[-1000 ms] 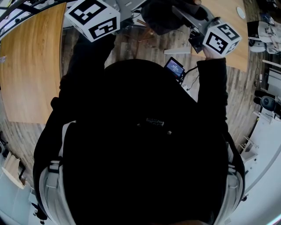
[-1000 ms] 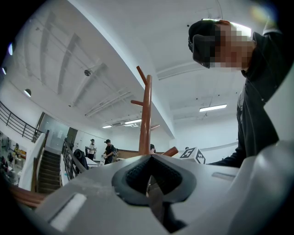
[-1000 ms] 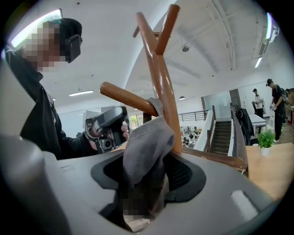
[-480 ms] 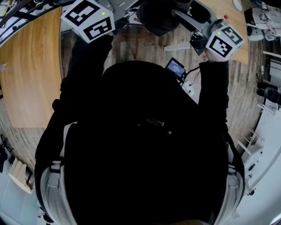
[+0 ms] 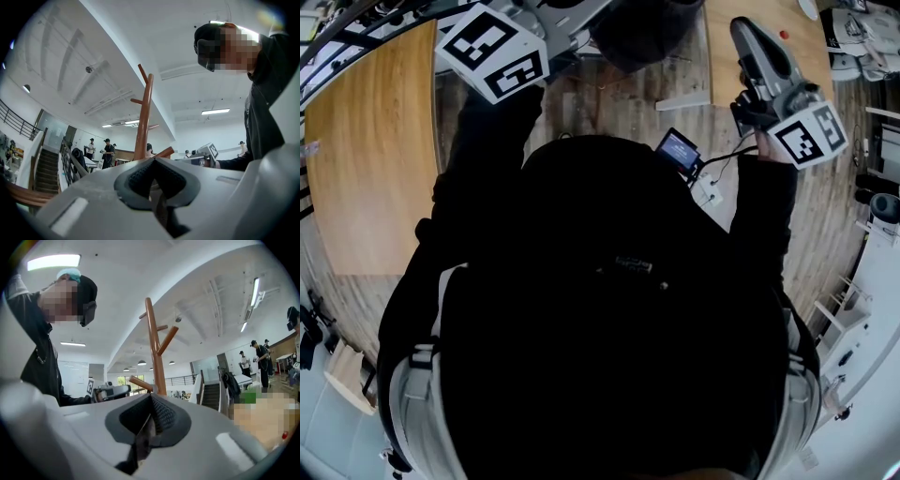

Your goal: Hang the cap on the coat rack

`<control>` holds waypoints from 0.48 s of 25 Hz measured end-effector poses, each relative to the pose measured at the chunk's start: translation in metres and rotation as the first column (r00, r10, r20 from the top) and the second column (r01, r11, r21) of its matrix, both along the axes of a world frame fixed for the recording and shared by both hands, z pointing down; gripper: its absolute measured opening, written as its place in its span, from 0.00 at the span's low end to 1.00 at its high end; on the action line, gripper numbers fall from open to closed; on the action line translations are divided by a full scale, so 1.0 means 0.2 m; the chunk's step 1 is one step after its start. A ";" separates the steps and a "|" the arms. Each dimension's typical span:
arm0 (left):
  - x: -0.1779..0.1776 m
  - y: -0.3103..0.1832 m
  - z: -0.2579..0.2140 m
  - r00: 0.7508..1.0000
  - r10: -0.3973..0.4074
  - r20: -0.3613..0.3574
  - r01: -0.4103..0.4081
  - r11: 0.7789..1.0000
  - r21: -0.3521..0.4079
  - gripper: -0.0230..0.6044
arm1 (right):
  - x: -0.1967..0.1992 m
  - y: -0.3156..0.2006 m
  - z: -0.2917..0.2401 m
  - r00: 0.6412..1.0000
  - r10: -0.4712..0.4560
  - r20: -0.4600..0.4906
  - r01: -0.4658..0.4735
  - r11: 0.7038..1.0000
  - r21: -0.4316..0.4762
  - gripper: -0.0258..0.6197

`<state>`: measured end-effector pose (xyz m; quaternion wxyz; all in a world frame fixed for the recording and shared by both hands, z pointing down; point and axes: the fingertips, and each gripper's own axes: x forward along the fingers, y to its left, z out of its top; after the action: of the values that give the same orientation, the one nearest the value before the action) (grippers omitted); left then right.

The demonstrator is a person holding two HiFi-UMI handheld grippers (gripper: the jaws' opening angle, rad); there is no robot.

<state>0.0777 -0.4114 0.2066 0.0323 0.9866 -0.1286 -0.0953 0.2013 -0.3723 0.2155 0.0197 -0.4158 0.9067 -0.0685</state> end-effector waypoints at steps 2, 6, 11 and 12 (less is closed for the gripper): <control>0.01 0.01 0.06 1.000 -0.007 0.004 0.007 1.000 -0.004 0.04 | 0.04 0.01 0.00 1.000 0.020 0.010 -0.020 0.999 0.045 0.05; 0.00 0.07 0.04 1.000 -0.011 0.000 0.011 1.000 0.003 0.04 | 0.01 0.03 -0.07 0.999 0.034 -0.012 -0.033 0.996 0.083 0.05; -0.02 0.10 0.02 1.000 -0.025 0.006 0.025 1.000 -0.002 0.04 | -0.09 0.03 -0.12 0.998 -0.005 -0.058 0.010 0.997 0.082 0.05; -0.02 0.10 0.01 1.000 -0.028 0.005 0.028 1.000 -0.002 0.04 | -0.10 0.03 -0.12 0.998 -0.012 -0.060 0.017 0.996 0.082 0.05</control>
<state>0.0738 -0.3905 0.2094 0.0314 0.9849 -0.1425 -0.0931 0.1812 -0.3657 0.1907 0.0093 -0.4098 0.9119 -0.0187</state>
